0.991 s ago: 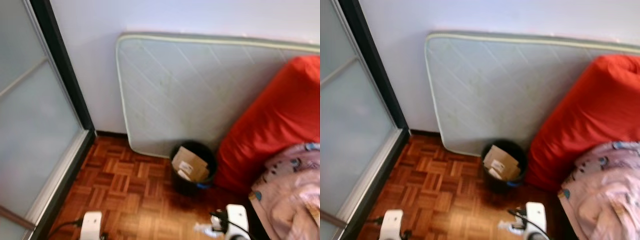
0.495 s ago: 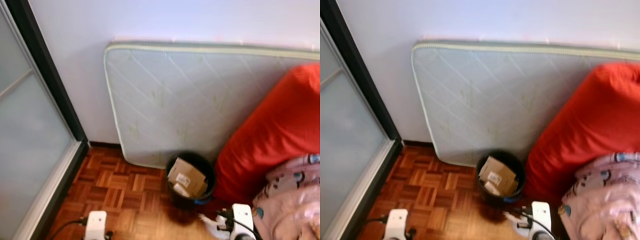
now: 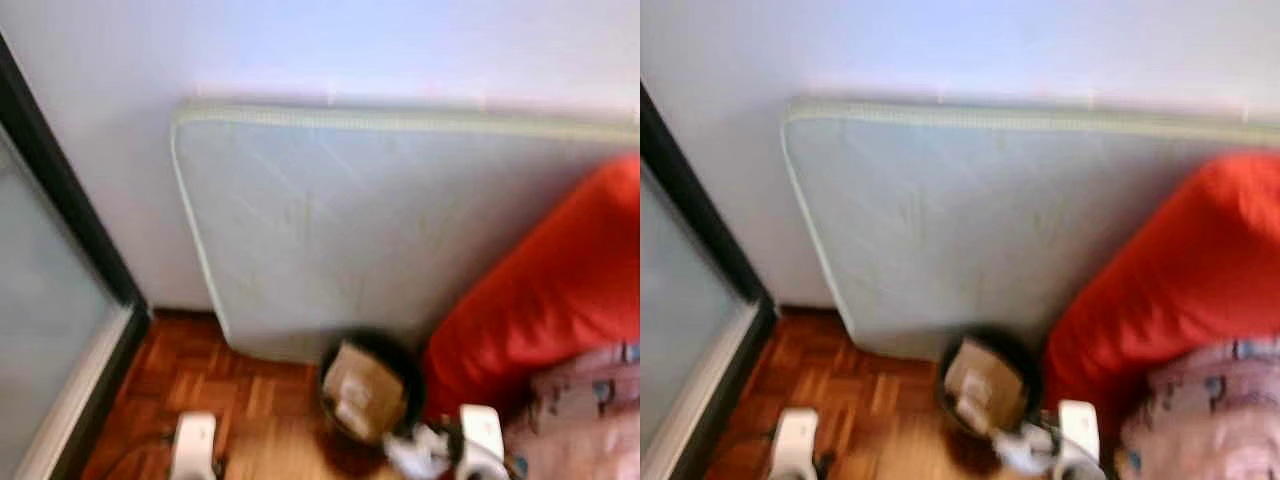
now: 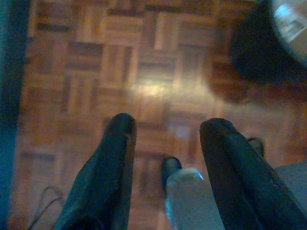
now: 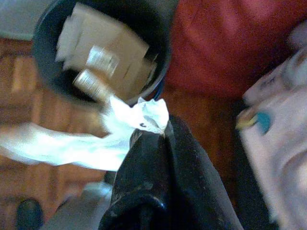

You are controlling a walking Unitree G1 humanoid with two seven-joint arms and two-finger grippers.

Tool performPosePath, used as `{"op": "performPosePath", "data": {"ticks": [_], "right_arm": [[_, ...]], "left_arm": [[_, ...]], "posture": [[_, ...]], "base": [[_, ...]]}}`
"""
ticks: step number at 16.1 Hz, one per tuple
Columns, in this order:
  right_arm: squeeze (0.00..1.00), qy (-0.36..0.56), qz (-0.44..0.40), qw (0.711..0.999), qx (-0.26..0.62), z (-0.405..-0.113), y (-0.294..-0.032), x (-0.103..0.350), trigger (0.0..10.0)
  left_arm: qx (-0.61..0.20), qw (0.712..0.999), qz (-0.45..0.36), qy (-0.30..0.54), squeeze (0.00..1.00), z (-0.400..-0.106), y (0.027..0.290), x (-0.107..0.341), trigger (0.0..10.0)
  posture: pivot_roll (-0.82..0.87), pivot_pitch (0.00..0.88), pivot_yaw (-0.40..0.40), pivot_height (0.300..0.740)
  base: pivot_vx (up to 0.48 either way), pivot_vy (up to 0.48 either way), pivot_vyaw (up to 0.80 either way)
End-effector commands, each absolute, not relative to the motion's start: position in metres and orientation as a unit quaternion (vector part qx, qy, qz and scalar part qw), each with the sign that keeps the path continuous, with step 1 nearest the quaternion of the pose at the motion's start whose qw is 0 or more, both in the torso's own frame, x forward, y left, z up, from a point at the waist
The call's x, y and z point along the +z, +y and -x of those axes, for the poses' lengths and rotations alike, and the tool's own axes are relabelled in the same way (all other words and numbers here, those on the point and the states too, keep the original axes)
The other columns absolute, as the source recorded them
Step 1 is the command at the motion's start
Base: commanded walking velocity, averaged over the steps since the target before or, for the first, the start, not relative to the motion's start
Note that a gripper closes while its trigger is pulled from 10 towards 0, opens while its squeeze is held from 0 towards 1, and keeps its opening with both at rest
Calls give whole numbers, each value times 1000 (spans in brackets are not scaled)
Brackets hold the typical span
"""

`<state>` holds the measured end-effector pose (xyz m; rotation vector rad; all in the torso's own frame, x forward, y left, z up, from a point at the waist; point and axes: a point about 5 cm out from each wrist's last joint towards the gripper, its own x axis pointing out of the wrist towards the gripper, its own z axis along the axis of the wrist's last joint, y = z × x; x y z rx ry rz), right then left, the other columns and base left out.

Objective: Clean up the room

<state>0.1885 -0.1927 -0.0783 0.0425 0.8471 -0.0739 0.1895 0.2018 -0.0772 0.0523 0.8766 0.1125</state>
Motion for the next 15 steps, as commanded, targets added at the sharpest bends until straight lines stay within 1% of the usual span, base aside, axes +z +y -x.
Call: {"op": "performPosePath", "data": {"ticks": [1, 6, 8, 12, 14, 15], "right_arm": [[0, 407, -28, 912, -28, -191, -185, -78, 10000], [0, 411, -28, 911, -29, -190, -186, -79, 10000], [0, 403, -34, 914, -32, -193, -186, -77, 10000], [0, 362, -28, 932, 1, -218, -175, -63, 10000], [0, 316, -40, 948, 21, -243, -165, -46, 10000], [0, 305, -39, 951, 29, -249, -162, -42, 10000]], "left_arm": [[67, 901, -33, 428, 0, -186, 213, -77, 10000], [66, 902, -32, 424, 0, -187, 212, -76, 10000], [66, 904, -28, 421, 0, -188, 211, -76, 10000], [66, 908, -27, 414, 0, -191, 210, -74, 10000], [64, 910, -25, 410, 0, -192, 210, -74, 10000], [64, 910, -25, 409, 0, -192, 210, -74, 10000]], "posture": [[-79, 59, -60, 740], [-80, 60, -60, 740], [-79, 61, -59, 740], [-77, 65, -58, 740], [-79, 68, -56, 740], [-78, 69, -56, 740]], "base": [[371, 0, 0], [370, 0, 0], [0, 0, 0], [0, 0, 0], [0, 0, 0], [0, 0, 0]]}}
